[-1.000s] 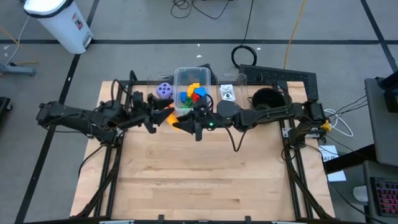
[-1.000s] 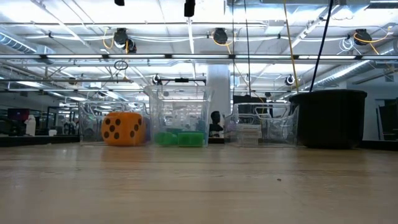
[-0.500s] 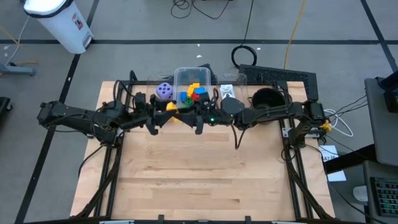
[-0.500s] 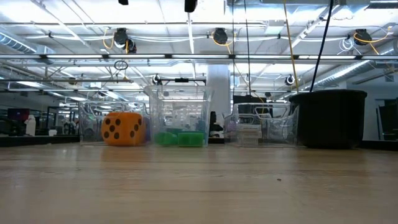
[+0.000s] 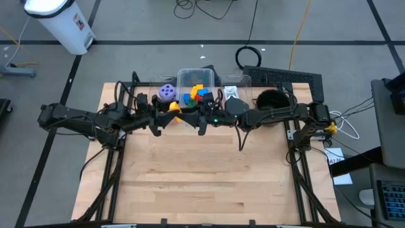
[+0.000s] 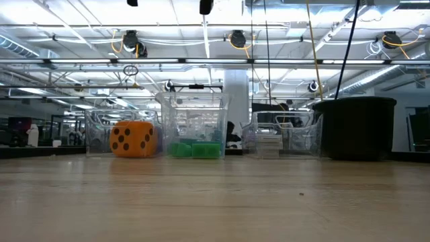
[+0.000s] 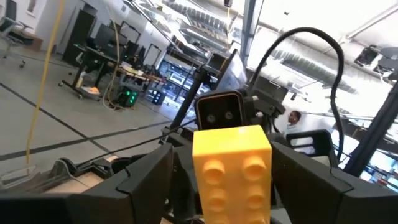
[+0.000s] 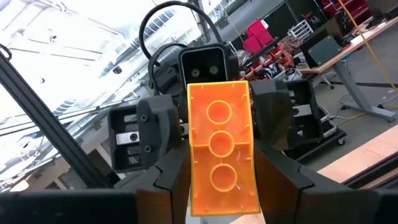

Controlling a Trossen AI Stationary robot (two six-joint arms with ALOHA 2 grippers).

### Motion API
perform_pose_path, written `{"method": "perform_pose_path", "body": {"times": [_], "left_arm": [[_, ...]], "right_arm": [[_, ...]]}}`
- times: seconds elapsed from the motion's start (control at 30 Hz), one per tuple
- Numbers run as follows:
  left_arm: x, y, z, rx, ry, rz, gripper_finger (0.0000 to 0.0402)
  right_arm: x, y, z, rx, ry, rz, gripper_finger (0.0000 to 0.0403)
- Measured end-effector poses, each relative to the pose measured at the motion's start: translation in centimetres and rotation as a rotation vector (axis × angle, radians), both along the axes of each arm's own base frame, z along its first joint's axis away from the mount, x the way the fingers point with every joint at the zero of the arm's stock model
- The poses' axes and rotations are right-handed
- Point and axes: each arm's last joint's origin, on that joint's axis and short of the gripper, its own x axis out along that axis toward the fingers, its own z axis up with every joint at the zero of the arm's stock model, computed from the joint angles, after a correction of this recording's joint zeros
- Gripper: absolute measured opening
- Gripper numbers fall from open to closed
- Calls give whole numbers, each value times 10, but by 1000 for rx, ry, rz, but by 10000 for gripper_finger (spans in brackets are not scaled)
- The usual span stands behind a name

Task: Pick & Place Toys
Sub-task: Put the yellow eight stud game piece into the middle transparent bin

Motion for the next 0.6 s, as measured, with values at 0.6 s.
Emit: {"method": "perform_pose_path", "body": {"times": [0.6], "left_arm": [[0,6,1,-18,-18,-18,187]], "right_arm": [[0,-2,2,-5,-21,-16,132]]}}
